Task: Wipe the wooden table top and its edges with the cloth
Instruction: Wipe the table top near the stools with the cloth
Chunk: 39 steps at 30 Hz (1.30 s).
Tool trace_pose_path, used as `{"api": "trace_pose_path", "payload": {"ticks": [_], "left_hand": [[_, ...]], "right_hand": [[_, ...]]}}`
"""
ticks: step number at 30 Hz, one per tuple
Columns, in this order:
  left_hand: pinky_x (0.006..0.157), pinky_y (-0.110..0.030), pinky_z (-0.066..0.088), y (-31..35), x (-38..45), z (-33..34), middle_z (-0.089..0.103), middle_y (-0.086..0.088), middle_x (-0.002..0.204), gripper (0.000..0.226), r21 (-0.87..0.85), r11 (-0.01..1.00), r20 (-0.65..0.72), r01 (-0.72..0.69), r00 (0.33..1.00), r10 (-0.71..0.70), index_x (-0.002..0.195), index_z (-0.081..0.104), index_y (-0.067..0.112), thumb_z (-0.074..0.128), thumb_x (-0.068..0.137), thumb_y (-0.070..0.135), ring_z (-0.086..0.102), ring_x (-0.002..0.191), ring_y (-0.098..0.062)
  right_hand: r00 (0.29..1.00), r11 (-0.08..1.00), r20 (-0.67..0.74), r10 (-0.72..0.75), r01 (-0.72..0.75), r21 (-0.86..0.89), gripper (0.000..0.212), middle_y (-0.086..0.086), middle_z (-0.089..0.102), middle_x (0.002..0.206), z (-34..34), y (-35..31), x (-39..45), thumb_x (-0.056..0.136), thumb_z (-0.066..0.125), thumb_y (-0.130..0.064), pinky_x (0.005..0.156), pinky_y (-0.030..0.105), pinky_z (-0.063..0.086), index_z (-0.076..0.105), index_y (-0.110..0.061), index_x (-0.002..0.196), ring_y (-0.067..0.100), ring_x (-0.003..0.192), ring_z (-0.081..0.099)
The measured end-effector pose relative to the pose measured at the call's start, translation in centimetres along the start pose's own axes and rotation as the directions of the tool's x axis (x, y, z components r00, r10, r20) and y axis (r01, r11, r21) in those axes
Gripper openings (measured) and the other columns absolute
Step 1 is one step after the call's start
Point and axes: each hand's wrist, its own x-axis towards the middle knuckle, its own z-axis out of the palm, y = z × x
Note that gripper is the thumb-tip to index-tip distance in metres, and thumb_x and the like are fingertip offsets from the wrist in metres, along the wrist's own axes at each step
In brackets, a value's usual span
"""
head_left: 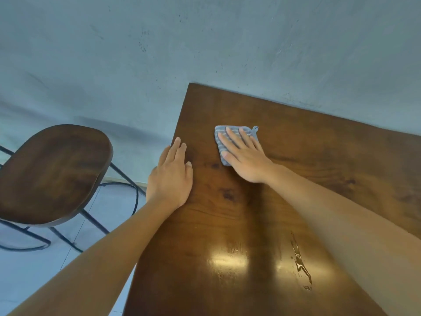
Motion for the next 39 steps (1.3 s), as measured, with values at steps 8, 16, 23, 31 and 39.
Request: {"api": "trace_pose_path", "payload": {"ticks": [8, 16, 23, 31, 39], "left_hand": [[0.114, -0.041, 0.04, 0.2, -0.3, -0.1, 0.007, 0.006, 0.172, 0.056, 0.03, 0.999, 0.008, -0.015, 1.0, 0.015, 0.162, 0.019, 0.021, 0.03, 0.109, 0.036, 0.009, 0.158, -0.017], [0.114, -0.042, 0.04, 0.4, -0.2, -0.1, 0.006, 0.008, 0.172, 0.056, 0.011, 1.0, 0.016, 0.013, 1.0, -0.013, 0.162, 0.018, 0.023, 0.03, 0.109, 0.036, 0.008, 0.158, -0.016], [0.114, -0.038, 0.04, 0.4, -0.3, -0.2, 0.002, 0.012, 0.171, 0.057, 0.015, 1.0, 0.005, 0.02, 1.0, -0.02, 0.163, 0.015, 0.026, 0.026, 0.108, 0.038, 0.006, 0.158, -0.012], [0.112, -0.036, 0.042, 0.7, -0.3, -0.4, 0.0, 0.019, 0.17, 0.062, 0.029, 0.998, -0.007, 0.049, 0.999, -0.049, 0.163, 0.013, 0.032, 0.034, 0.106, 0.047, 0.009, 0.156, -0.007], [0.112, -0.04, 0.042, 0.9, -0.3, -0.3, 0.004, 0.022, 0.169, 0.063, 0.013, 0.997, -0.001, 0.08, 0.997, -0.08, 0.161, 0.015, 0.037, 0.037, 0.104, 0.05, 0.02, 0.154, -0.009]], "right_hand": [[1.0, 0.999, -0.009, -0.028, 0.027, -0.021, 0.058, -0.011, -0.028, 0.166, 0.8, -2.4, -1.8, 0.106, 0.005, -0.054, 0.124, 0.044, -0.016, -0.019, -0.04, 0.158, 0.019, 0.151, -0.032], [0.971, 0.963, 0.021, -0.237, 0.237, -0.125, 0.06, -0.018, -0.027, 0.164, 1.1, -1.7, -4.9, 0.104, 0.007, -0.06, 0.121, 0.035, -0.022, -0.014, -0.045, 0.158, 0.01, 0.148, -0.035], [0.983, 0.98, 0.027, -0.182, 0.184, -0.081, 0.057, -0.017, -0.023, 0.166, -2.5, 2.6, 7.3, 0.107, 0.013, -0.054, 0.124, 0.044, -0.014, -0.015, -0.048, 0.156, 0.014, 0.152, -0.028], [0.998, 0.998, -0.056, -0.011, 0.008, -0.056, 0.058, -0.006, -0.015, 0.17, -4.7, 3.5, 15.2, 0.105, 0.007, -0.053, 0.125, 0.048, -0.007, -0.008, -0.042, 0.161, 0.026, 0.156, -0.017], [0.964, 0.96, -0.028, -0.264, 0.26, -0.102, 0.057, -0.008, -0.024, 0.167, -2.0, 3.4, 6.5, 0.107, 0.007, -0.055, 0.123, 0.045, -0.017, -0.015, -0.044, 0.158, 0.024, 0.152, -0.029]]}}
